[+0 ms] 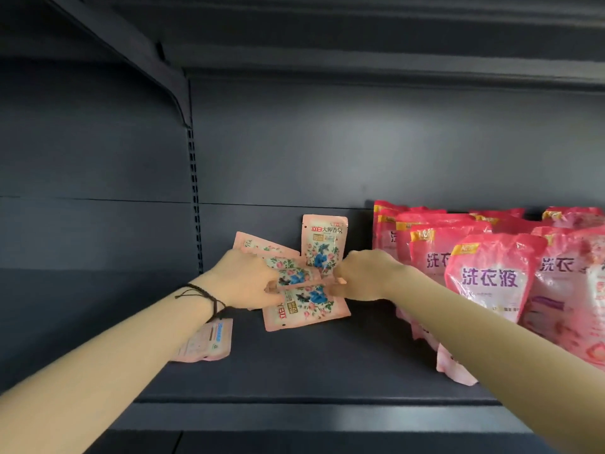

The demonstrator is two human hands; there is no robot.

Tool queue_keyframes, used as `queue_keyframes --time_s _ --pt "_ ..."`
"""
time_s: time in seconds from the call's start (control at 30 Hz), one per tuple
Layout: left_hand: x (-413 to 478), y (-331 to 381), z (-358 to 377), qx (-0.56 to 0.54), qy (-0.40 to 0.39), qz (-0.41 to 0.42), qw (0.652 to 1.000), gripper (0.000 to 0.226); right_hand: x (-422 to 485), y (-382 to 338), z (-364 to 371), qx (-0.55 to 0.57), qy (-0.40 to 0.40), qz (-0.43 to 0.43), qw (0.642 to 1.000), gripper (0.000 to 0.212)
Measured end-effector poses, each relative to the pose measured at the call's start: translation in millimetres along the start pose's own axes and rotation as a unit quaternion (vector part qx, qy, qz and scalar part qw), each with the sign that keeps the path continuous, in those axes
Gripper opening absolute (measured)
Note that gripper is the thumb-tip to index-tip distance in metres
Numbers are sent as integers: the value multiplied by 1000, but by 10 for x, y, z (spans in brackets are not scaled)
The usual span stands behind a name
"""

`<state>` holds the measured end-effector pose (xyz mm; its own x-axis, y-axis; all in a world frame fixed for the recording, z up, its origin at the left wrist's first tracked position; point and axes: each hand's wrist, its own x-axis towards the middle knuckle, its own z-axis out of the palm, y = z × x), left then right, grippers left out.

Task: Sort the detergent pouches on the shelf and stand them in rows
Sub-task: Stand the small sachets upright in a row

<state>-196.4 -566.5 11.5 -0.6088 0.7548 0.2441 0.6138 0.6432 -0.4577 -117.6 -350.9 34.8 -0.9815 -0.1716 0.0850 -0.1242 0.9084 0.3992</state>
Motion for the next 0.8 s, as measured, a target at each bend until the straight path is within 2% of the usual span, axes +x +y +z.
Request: queue_keyframes --time_s 0.2,0.27,0.33,0.43,0.5,0.57,0.6,0.7,0.8 --pt "615 -130 206 -66 -8 -34 997 45 715 197 175 22 -27 87 996 57" --pt "799 -150 279 -113 -11 -69 991 42 905 275 258 71 -13 138 988 57" --pt "970 -172 365 -206 3 -126 970 40 1063 344 370 169 26 195 966 54" --pt "1185 -197 545 -410 60 -211 885 35 1226 403 558 331 96 275 897 50" --pt "1302 -196 682 -474 84 -238 843 34 1308 411 697 438 167 322 823 45" --pt "1400 -185 810 -474 83 -238 844 35 1373 408 822 508 215 354 755 43" --pt "1444 -174 859 -461 77 -230 854 36 1404 405 881 530 207 365 737 41" --pt "1553 -128 955 -430 73 -204 877 31 1499 392 1087 574 157 376 710 32" --pt "1617 -109 996 -392 101 -185 895 26 1565 390 1229 624 159 374 668 17"
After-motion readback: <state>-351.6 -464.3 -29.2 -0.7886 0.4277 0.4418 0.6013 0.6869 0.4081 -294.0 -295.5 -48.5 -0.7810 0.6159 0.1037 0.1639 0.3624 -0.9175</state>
